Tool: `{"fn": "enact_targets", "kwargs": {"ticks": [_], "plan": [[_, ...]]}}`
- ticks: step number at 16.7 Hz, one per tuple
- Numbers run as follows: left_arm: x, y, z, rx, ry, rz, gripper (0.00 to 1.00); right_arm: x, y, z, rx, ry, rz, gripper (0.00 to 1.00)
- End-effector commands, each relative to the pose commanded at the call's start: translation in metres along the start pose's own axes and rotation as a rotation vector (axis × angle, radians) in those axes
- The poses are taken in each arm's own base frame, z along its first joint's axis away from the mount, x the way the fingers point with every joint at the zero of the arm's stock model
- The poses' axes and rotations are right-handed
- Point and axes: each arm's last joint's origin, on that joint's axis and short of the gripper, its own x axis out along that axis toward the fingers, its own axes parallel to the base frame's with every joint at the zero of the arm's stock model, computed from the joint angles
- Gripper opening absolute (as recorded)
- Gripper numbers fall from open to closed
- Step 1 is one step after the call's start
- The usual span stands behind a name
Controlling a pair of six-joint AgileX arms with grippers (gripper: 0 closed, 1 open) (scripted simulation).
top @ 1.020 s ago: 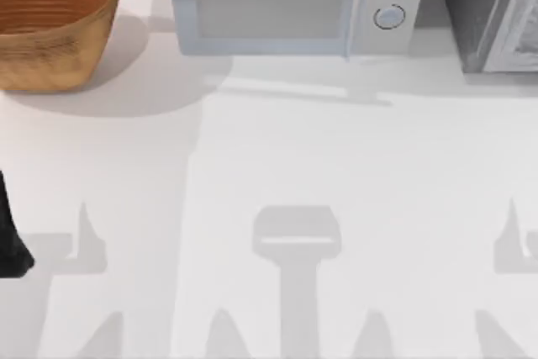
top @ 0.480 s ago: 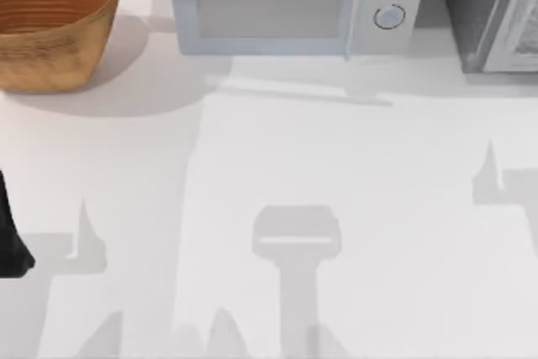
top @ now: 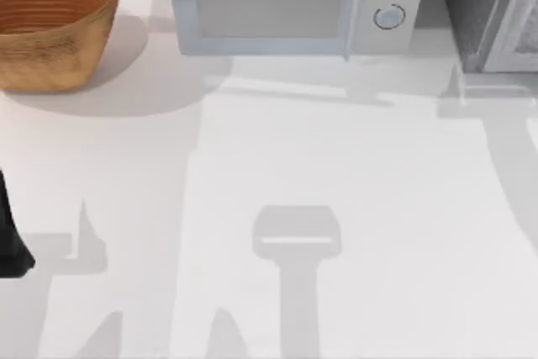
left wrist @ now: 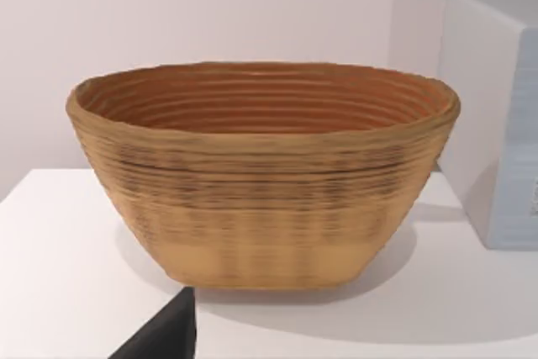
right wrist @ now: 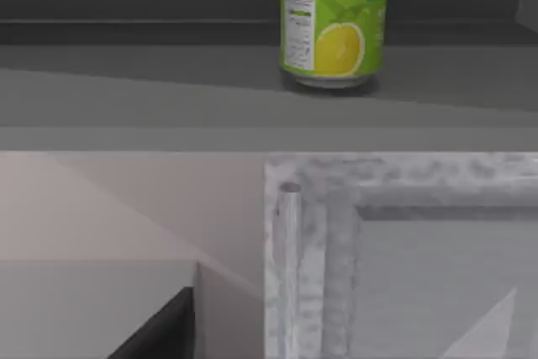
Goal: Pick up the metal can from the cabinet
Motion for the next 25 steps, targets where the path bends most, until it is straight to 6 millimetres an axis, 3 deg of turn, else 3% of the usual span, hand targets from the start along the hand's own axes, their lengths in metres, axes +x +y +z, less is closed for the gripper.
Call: {"fn": "enact_targets", "kwargs": {"ticks": [5,9,16,25], "plan": [[0.000,0.000,0.000,0.000,0.000,0.000,1.00,0.043,0.015,0.045,0.000,-0.003,0.002,1.00],[0.000,0.000,0.000,0.000,0.000,0.000,1.00,0.063,0.022,0.059,-0.001,-0.001,0.002,1.00],[0.000,0.000,0.000,0.000,0.000,0.000,1.00,0.067,0.021,0.059,-0.003,0.002,-0.003,1.00],[0.000,0.000,0.000,0.000,0.000,0.000,1.00,0.088,0.012,0.032,-0.005,-0.006,-0.005,1.00]]}}
